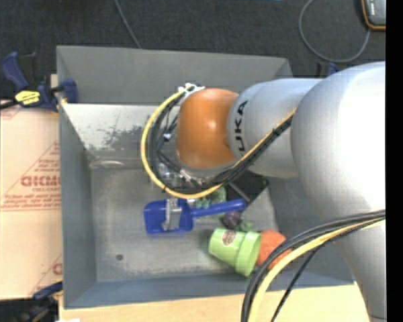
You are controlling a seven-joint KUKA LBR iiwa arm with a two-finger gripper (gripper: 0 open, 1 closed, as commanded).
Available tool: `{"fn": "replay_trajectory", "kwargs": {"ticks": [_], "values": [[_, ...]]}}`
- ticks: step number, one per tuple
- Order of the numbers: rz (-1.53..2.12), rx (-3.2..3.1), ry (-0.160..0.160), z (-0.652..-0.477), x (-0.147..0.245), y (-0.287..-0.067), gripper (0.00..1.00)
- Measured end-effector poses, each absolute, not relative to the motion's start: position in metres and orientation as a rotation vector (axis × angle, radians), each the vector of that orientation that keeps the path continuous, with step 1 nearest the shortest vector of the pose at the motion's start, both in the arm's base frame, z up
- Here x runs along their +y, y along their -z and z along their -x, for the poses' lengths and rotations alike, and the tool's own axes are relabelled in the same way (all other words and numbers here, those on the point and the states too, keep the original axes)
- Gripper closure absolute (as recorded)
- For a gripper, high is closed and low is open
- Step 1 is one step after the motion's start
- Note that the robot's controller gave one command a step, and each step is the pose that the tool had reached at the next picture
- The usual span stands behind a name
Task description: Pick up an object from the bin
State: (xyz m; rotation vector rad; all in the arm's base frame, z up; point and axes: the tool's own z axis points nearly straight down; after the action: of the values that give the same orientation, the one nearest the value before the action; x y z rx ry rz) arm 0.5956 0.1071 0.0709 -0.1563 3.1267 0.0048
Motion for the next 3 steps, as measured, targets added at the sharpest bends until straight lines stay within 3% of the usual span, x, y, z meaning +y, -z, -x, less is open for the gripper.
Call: {"fn": "replay_trajectory", "kwargs": {"ticks": [1,2,3], "values": [[0.205,3.119,-0.012,-0.5934,0.1122,-0.0719,0.0],[0.157,3.12,-0.01,-0.5975,0.1068,-0.073,1.0],[0.155,3.12,-0.01,-0.5974,0.1068,-0.0734,1.0]]}}
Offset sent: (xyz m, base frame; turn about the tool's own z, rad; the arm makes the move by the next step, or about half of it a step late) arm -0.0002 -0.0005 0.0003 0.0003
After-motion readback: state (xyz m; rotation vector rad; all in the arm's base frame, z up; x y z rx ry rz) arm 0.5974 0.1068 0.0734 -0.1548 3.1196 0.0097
